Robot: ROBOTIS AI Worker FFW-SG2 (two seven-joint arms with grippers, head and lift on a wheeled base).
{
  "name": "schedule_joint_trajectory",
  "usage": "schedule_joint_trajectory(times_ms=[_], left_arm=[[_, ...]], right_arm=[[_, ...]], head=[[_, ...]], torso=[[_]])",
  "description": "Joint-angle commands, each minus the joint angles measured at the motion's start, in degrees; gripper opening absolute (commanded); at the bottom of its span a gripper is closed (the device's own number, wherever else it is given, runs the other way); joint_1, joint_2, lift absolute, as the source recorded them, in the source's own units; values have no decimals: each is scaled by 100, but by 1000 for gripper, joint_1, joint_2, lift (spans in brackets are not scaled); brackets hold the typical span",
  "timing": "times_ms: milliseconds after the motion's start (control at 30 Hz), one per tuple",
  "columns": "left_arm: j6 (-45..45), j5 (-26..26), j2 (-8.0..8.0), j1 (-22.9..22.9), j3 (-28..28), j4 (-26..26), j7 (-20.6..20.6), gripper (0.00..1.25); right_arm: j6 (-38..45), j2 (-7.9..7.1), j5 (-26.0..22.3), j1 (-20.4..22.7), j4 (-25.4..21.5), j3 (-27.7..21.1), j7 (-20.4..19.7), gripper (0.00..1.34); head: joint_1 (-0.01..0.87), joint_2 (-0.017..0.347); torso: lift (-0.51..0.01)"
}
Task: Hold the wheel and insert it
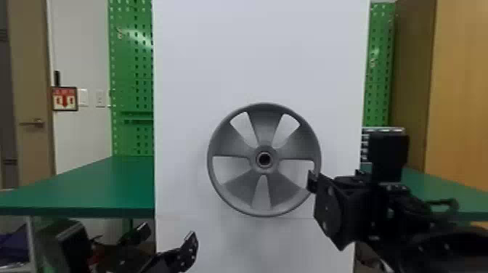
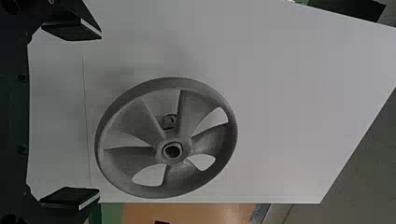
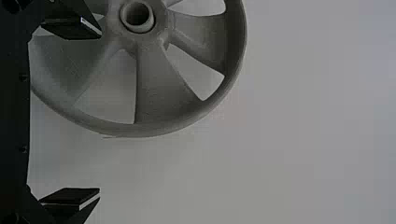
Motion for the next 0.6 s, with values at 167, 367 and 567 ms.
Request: schedule_joint_trajectory(times_ms=[167,367,567], left_arm=[[-64,38,0,52,92,-10,0,1147],[-82,82,0,26,109,-10,0,1147],[-91,64,0,26,109,-10,0,1147]], right_arm=[[-442,-236,-299,1158,-579,-141,0,1227],[-934,-174,-290,1808,-729,-167,0,1227],[-1488,-165,-238,2327,-826,-264,0,1227]], head=[[97,15],[97,15],[97,15]], torso=[[-442],[-442],[-442]])
